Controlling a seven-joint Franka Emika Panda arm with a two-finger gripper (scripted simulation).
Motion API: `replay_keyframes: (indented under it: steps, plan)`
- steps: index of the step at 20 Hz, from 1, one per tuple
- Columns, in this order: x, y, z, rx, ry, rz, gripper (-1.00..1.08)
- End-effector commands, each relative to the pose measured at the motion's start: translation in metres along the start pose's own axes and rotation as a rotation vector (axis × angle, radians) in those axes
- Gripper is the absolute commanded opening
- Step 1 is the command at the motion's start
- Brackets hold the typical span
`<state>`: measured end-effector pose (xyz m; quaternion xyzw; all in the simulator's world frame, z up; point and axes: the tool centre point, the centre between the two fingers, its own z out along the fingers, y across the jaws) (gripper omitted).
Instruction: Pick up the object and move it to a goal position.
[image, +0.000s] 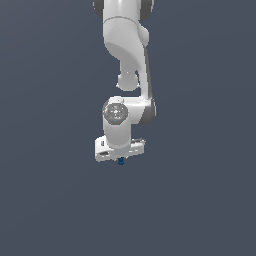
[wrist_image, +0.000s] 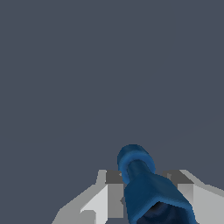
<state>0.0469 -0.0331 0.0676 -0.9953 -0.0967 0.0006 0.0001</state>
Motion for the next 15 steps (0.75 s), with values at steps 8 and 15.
replay_keyframes:
  steps: [8,15]
  plan:
    - [-0.019,-0.030,-0.043,0.000,0.001,-0.001,-1.00]
    - [-0.023,-0.037,-0.054,0.000,0.001,-0.001,-1.00]
